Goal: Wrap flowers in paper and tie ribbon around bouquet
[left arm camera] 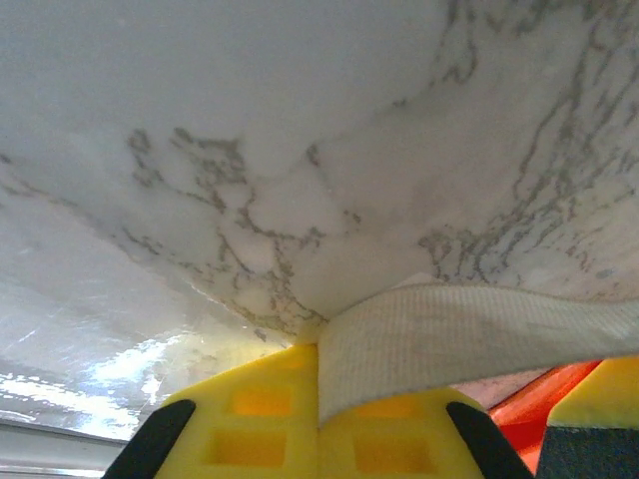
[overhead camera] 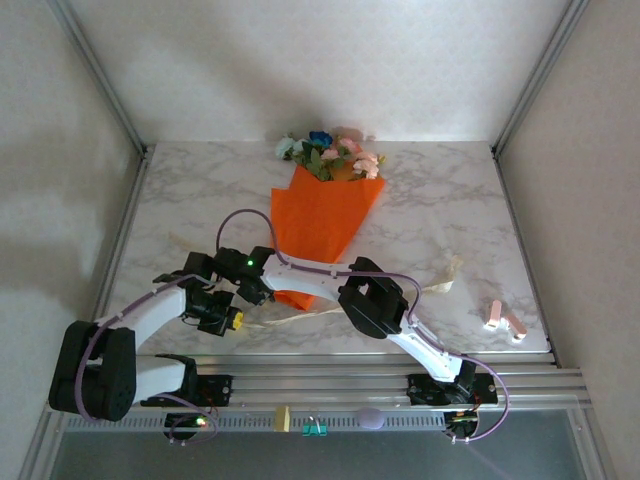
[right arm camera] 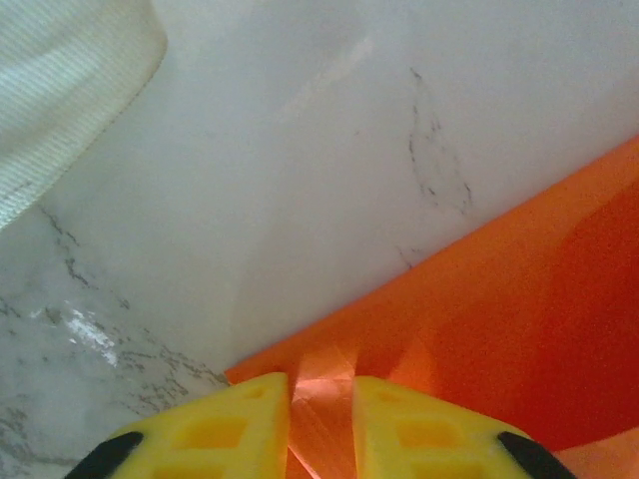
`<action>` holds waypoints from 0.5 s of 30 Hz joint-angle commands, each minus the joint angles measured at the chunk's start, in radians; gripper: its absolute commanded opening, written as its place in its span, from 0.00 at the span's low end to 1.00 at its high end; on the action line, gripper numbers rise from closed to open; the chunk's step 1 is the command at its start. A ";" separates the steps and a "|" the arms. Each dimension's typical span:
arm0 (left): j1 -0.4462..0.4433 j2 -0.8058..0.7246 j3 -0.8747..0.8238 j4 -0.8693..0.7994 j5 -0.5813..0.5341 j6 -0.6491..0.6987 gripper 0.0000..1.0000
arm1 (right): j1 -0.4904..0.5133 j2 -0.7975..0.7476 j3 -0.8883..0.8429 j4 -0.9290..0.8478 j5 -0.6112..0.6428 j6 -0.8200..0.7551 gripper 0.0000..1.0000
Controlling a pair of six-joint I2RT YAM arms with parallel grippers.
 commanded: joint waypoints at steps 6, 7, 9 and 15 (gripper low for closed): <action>0.003 0.064 -0.025 0.267 -0.194 0.026 0.01 | -0.013 0.008 -0.031 -0.003 -0.027 -0.011 0.01; 0.005 0.066 -0.025 0.269 -0.195 0.027 0.01 | -0.015 0.000 -0.036 0.001 -0.037 -0.010 0.00; 0.005 0.071 -0.021 0.272 -0.195 0.032 0.01 | -0.023 -0.022 -0.050 0.012 -0.068 0.000 0.00; 0.019 0.090 0.016 0.227 -0.234 0.082 0.01 | -0.043 -0.073 -0.054 0.011 -0.201 0.018 0.28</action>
